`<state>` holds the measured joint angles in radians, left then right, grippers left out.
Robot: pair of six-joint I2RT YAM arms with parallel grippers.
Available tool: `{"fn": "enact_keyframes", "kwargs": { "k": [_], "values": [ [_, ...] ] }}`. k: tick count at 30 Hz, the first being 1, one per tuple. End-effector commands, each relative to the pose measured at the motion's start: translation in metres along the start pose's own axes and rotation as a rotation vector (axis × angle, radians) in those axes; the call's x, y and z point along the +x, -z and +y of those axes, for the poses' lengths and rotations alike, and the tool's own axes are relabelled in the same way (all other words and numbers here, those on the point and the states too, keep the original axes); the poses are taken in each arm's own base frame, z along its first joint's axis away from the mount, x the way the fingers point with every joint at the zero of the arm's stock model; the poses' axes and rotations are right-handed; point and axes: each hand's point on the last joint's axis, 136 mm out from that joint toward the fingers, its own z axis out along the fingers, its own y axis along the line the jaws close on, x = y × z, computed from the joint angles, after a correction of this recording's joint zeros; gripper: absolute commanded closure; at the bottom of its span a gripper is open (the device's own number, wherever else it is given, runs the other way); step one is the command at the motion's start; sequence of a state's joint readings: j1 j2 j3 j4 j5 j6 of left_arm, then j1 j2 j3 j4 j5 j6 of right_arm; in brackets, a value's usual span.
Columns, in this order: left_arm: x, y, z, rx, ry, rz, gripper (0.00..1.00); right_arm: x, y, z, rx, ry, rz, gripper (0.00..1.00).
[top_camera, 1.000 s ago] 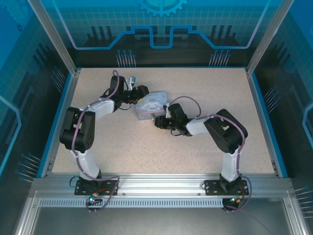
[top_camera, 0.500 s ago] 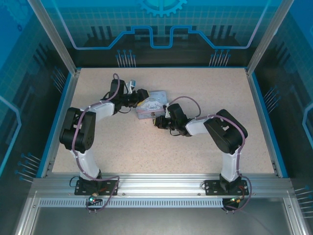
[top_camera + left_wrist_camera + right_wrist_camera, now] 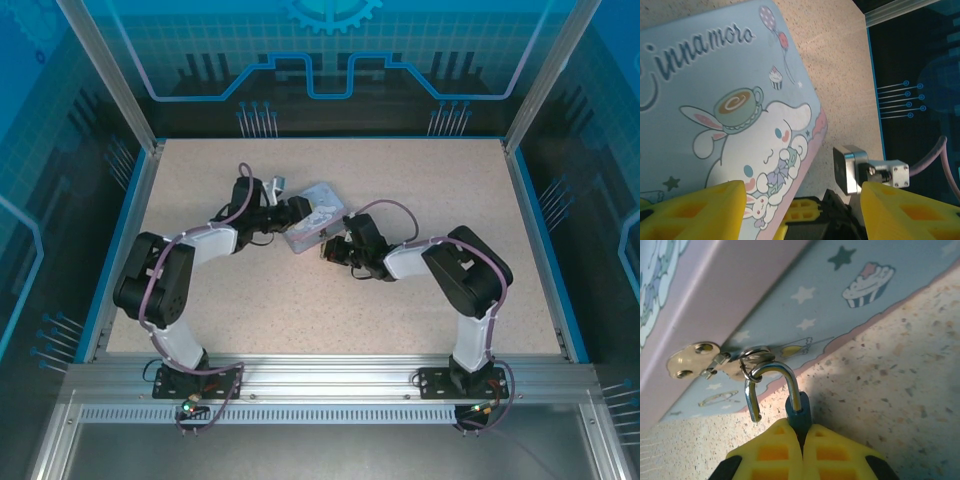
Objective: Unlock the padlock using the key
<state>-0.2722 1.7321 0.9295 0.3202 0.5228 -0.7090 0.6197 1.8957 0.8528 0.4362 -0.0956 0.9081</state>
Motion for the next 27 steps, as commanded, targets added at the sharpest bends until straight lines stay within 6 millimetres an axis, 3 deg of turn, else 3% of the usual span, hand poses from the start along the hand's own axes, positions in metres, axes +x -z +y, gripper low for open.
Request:
{"fn": "enact_keyframes", "kwargs": {
  "k": [1,27],
  "values": [
    [0.034,0.000,0.021,-0.088,0.081,0.065,0.36,-0.008,0.006,-0.017,0.034,-0.059,-0.038,0.98],
    [0.076,-0.009,0.024,-0.081,0.131,0.133,0.36,-0.032,0.006,-0.027,0.063,-0.149,-0.065,0.97]
  ]
}}
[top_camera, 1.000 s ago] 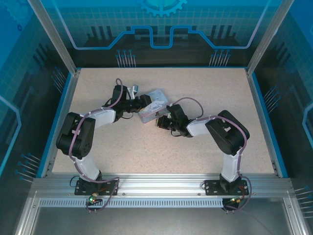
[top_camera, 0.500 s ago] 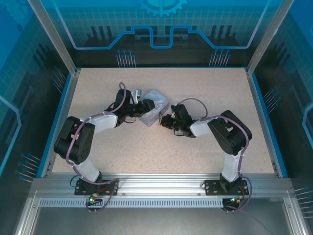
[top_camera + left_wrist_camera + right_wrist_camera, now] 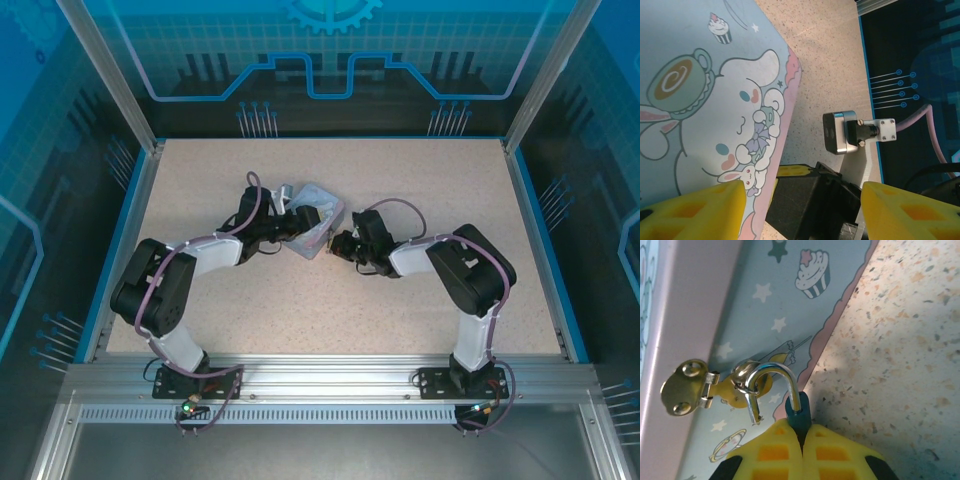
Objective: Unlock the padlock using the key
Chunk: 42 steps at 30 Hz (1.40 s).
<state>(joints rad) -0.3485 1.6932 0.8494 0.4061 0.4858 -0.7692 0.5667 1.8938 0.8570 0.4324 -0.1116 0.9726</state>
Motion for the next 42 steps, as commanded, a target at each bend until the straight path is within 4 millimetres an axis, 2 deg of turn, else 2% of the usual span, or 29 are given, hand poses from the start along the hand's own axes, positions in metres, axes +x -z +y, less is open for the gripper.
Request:
{"fn": "enact_keyframes", "kwargs": {
  "k": [1,10,19,23,33,39,42],
  "values": [
    [0.049,-0.003,0.040,-0.110,0.134,0.123,0.36,-0.026,0.001,-0.002,0.029,-0.050,-0.063,0.97],
    [0.064,-0.003,0.051,-0.130,0.148,0.139,0.36,-0.045,0.003,-0.002,0.029,-0.061,-0.089,0.97],
    [0.070,-0.002,0.054,-0.123,0.163,0.141,0.36,-0.052,-0.003,-0.003,0.055,-0.039,-0.072,0.97],
    [0.071,0.000,0.056,-0.129,0.163,0.139,0.36,-0.057,0.005,-0.005,0.087,-0.013,-0.090,0.97],
    [0.060,0.008,0.056,-0.130,0.164,0.116,0.36,-0.055,0.030,-0.018,0.114,0.022,-0.093,0.97],
    [0.045,0.020,0.061,-0.126,0.181,0.082,0.35,-0.048,0.044,-0.006,0.059,0.075,-0.048,0.97],
    [0.033,0.023,0.053,-0.080,0.176,0.066,0.34,-0.045,0.055,-0.007,0.080,0.102,-0.036,0.97]
  ]
}}
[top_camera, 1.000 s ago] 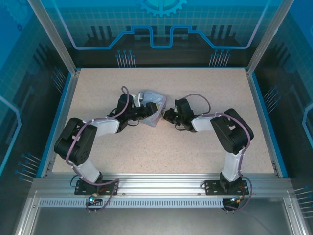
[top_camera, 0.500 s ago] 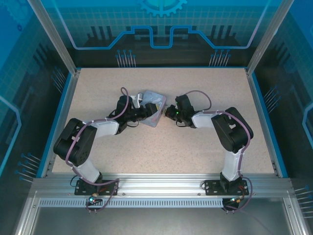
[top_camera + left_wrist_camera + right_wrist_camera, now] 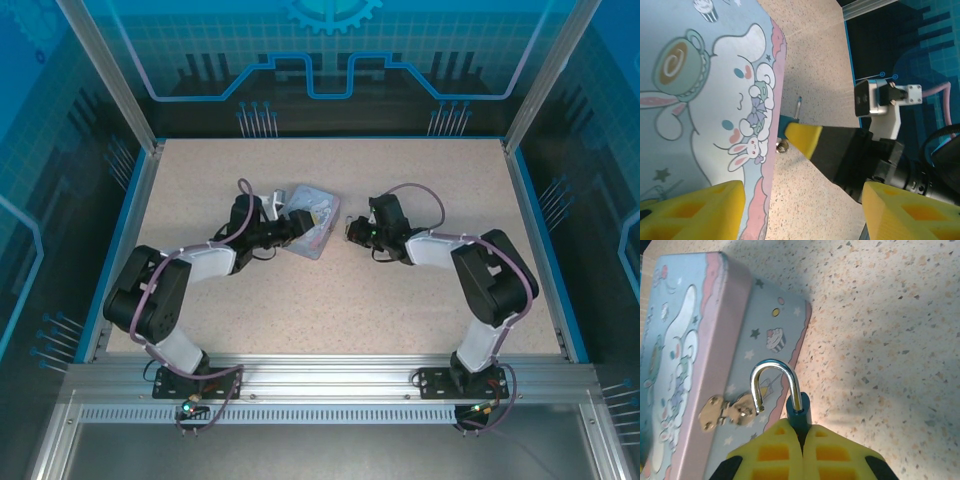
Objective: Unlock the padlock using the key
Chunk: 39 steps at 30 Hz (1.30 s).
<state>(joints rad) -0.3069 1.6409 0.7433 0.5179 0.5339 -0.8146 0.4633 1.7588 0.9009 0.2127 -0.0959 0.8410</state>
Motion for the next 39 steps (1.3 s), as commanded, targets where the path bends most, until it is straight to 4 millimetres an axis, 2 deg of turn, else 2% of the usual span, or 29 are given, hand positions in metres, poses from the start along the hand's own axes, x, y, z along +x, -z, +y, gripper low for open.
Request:
{"fn": "enact_keyframes", "kwargs": {
  "k": [1,3,4,8,11,14,18,24,27,31,34,39],
  "values": [
    [0.023,0.007,0.044,-0.108,0.148,0.081,0.34,0.001,0.019,0.002,0.000,0.055,0.016,0.97],
    [0.013,0.009,0.033,-0.058,0.145,0.070,0.33,0.000,0.027,0.005,0.002,0.073,0.017,0.97],
    [0.008,0.010,0.027,-0.035,0.143,0.062,0.33,0.007,0.031,-0.002,0.015,0.080,0.032,0.97],
    [-0.011,0.019,-0.001,0.044,0.103,0.034,0.31,0.015,0.047,0.000,0.017,0.118,0.060,0.97],
    [-0.025,0.033,-0.018,0.071,0.060,-0.014,0.29,0.023,0.062,0.005,0.002,0.146,0.098,0.97],
    [-0.042,0.059,-0.028,0.057,0.019,-0.126,0.28,0.035,0.077,0.010,-0.022,0.154,0.141,0.96],
    [-0.054,0.099,-0.039,0.000,-0.045,-0.268,0.28,0.050,0.099,0.008,-0.032,0.148,0.170,0.96],
    [-0.057,0.161,-0.047,-0.145,-0.161,-0.470,0.10,0.071,0.120,0.015,-0.086,0.127,0.216,0.96],
    [-0.057,0.189,-0.043,-0.223,-0.189,-0.570,0.01,0.081,0.120,0.019,-0.120,0.117,0.237,0.96],
    [-0.053,0.216,-0.035,-0.302,-0.201,-0.658,0.01,0.096,0.109,0.027,-0.163,0.095,0.288,0.96],
    [-0.049,0.224,-0.025,-0.334,-0.184,-0.678,0.01,0.104,0.095,0.032,-0.173,0.069,0.321,0.96],
    [-0.044,0.225,-0.015,-0.357,-0.167,-0.673,0.01,0.115,0.073,0.036,-0.165,0.044,0.360,0.96]
  ]
}}
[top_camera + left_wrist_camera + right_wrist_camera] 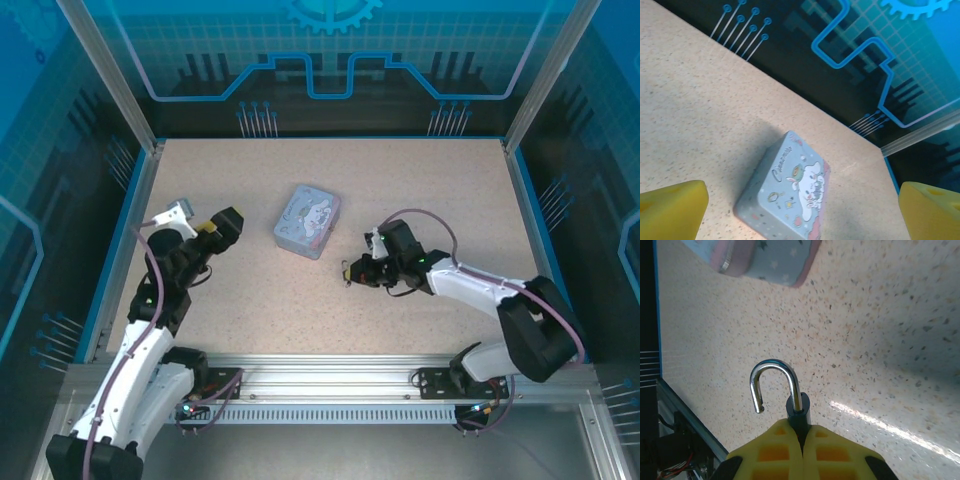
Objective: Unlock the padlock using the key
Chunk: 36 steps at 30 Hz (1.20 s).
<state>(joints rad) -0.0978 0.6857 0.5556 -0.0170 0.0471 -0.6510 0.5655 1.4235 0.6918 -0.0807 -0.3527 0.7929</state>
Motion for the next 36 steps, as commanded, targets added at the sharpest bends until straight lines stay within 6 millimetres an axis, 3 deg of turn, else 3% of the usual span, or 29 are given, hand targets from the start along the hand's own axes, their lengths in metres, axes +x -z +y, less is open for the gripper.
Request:
{"fn": "enact_keyframes", "kwargs": {
  "k": [1,7,14,23,36],
  "values": [
    [0.004,0.002,0.019,-0.075,-0.019,-0.001,0.01,-0.004,-0.013,0.016,-0.042,-0.022,0.007,0.96],
    [0.002,0.003,0.022,-0.092,-0.049,-0.004,0.01,0.005,-0.034,0.009,0.003,-0.071,0.057,0.96],
    [0.004,0.003,0.027,-0.109,-0.054,-0.001,0.01,0.011,-0.044,-0.003,0.057,-0.111,0.078,0.95],
    [0.004,0.003,0.030,-0.116,-0.058,0.002,0.01,0.016,-0.047,-0.018,0.137,-0.100,0.095,0.92],
    [-0.006,0.010,0.023,-0.136,-0.130,0.010,0.01,0.016,-0.040,-0.030,0.212,-0.066,0.082,0.76]
  ]
}}
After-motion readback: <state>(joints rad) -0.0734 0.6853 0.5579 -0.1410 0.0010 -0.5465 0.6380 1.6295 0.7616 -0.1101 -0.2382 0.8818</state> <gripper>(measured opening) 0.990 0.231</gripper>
